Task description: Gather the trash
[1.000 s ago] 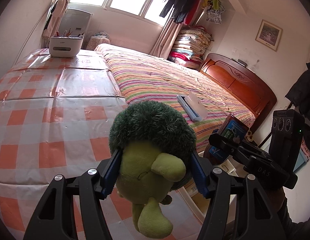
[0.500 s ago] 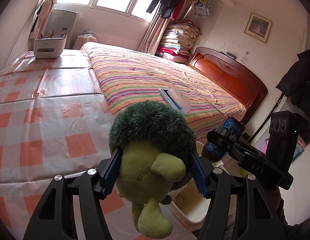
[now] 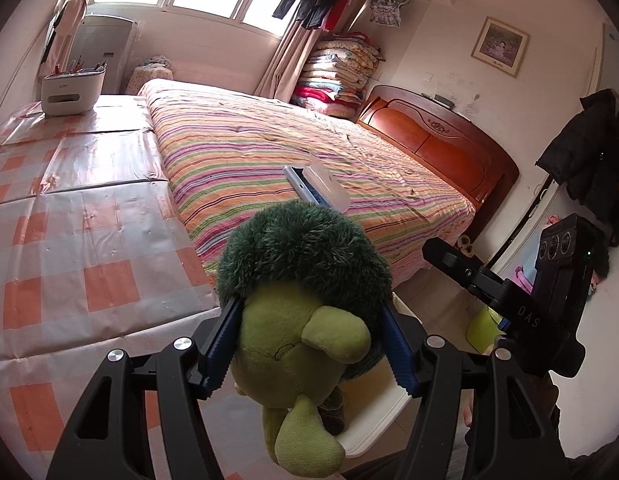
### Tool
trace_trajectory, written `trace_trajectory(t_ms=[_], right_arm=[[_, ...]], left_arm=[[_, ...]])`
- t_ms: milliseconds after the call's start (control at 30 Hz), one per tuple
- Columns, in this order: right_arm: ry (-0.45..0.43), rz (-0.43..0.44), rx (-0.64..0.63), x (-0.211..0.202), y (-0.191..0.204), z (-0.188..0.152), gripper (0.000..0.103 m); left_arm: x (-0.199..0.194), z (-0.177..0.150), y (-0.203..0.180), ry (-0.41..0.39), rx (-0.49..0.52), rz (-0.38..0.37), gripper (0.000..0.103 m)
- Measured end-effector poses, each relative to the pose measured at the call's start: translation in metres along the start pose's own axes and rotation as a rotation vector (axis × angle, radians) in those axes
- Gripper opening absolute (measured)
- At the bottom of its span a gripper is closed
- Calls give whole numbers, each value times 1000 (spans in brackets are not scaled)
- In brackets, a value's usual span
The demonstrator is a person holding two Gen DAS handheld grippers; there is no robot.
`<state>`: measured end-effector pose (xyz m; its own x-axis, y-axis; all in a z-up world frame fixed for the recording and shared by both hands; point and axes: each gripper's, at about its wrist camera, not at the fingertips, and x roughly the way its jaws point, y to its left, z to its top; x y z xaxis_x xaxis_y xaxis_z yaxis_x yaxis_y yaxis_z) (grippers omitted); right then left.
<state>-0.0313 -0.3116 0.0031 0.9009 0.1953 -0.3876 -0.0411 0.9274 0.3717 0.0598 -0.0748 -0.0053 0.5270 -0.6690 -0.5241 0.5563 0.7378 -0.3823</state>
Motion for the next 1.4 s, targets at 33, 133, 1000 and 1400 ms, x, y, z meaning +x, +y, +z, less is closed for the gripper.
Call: trace_trajectory(t_ms=[33, 133, 1000, 1400], right_arm=[[-7, -5, 8, -2, -1, 0, 71], [-31, -6, 34, -7, -7, 2, 72], [-189, -99, 167, -51, -42, -2, 76], [-180, -189, 116, -99, -8, -22, 89]], left_arm=[[2, 0, -3, 3, 4, -5, 62], [7, -2, -12, 11, 18, -16, 62], [30, -17, -71, 26, 123, 11, 80], [-23, -30, -71, -26, 96, 274, 82]])
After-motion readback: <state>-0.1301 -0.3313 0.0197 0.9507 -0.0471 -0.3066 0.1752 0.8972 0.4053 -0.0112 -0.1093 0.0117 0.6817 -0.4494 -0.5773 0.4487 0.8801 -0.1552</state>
